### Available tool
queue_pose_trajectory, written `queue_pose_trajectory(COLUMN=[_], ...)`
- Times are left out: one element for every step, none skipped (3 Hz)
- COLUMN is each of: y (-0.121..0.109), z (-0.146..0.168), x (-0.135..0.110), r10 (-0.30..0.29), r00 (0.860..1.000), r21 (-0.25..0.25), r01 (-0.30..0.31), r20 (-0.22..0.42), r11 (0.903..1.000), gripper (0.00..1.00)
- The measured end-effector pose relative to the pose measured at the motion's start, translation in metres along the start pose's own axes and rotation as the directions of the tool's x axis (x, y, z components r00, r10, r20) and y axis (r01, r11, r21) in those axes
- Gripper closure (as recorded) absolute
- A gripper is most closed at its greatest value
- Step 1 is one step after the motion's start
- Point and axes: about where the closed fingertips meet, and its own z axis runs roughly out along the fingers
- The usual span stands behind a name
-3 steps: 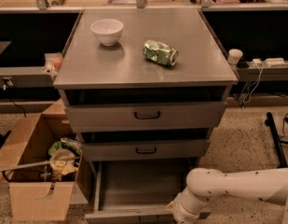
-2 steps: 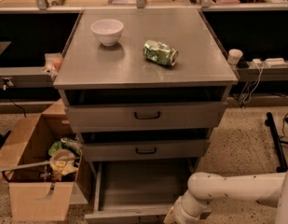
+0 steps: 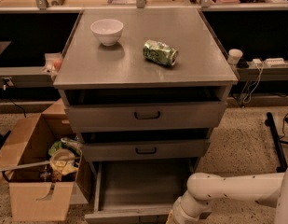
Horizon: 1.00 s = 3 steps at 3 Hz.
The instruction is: Close bottom drawer
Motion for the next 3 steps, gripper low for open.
queue_pose_trajectory(y=[0.0, -0.006, -0.026], z=[0.0, 0.023, 0.071], x=[0.0, 0.012, 0.032], r10=[0.0, 0.004, -0.007], r00=[1.0, 1.0, 1.0], r21=[0.0, -0.015, -0.043], r01=[0.0, -0.004, 0.007], r20=[0.0, -0.002, 0.001], r11=[1.0, 0.9999, 0.9991], gripper=[1.0, 1.0, 1.0])
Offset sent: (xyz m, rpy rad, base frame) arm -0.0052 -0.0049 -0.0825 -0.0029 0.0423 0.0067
